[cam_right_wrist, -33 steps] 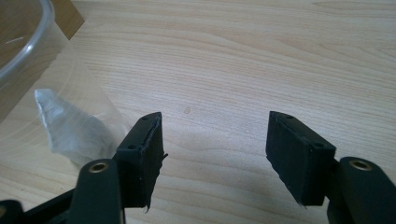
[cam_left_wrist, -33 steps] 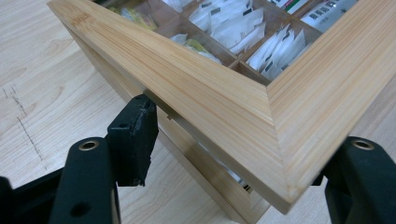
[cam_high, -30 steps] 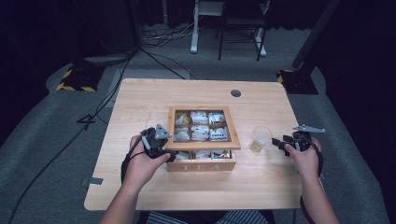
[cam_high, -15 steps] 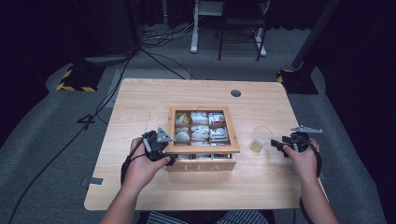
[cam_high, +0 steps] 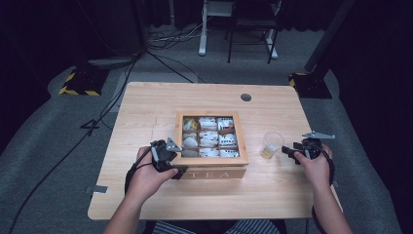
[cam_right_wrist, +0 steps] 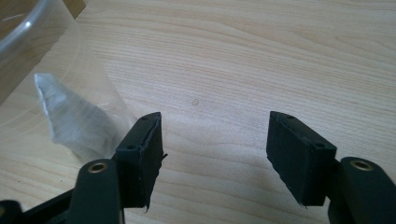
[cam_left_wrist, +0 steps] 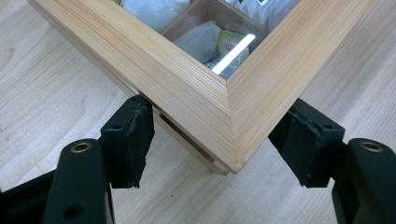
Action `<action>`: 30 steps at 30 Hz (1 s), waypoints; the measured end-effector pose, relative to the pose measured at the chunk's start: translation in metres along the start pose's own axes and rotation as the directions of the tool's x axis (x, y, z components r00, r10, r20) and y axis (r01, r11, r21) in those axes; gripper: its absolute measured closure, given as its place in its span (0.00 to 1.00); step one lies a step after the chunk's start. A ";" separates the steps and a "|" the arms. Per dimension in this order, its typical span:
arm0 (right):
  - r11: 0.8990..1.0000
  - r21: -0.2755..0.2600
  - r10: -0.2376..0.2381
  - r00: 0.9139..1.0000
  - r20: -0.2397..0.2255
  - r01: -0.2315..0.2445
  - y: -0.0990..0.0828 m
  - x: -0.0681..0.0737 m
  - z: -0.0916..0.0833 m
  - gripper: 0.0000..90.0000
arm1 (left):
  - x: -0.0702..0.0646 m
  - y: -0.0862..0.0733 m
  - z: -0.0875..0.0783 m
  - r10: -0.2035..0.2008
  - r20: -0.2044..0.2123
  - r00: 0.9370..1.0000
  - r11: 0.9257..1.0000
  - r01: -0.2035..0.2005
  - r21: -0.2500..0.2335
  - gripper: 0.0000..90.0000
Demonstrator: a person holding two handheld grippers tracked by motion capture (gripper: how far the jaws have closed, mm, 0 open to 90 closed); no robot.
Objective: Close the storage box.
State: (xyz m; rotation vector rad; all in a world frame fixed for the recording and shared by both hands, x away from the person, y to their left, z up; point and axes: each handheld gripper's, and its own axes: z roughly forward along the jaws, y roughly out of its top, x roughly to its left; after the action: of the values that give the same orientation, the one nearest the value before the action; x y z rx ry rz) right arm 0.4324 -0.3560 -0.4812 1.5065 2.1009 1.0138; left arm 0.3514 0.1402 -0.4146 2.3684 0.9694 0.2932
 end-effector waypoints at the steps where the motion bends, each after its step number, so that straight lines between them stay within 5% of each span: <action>1: 1.000 0.001 0.002 1.000 -0.003 -0.002 0.000 0.000 0.000 0.41 | 0.000 0.000 0.000 -0.003 0.003 1.000 1.000 0.003 0.001 0.36; 9: 1.000 0.006 0.003 1.000 -0.008 -0.003 0.001 0.002 0.002 0.41 | 0.000 -0.003 -0.003 -0.012 0.020 1.000 1.000 0.012 0.019 0.36; 14: 1.000 0.006 -0.001 1.000 -0.012 0.001 0.001 0.002 0.002 0.41 | 0.000 -0.005 0.001 0.015 0.023 1.000 0.998 -0.017 0.053 0.36; 23: 1.000 0.011 0.006 1.000 -0.006 -0.006 -0.002 0.000 0.001 0.41 | 0.012 -0.007 -0.014 -0.001 0.063 0.998 0.998 0.005 -0.057 0.33; 30: 1.000 0.016 -0.003 1.000 0.003 0.003 -0.005 -0.002 0.004 0.39 | 0.026 -0.011 -0.032 -0.037 0.030 0.999 0.984 0.042 -0.173 0.29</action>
State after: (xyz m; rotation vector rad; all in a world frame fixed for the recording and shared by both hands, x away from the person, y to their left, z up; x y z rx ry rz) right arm 0.4323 -0.3576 -0.4883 1.5113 2.1138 0.9951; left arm 0.3513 0.1779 -0.3946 2.1880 0.9377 0.3165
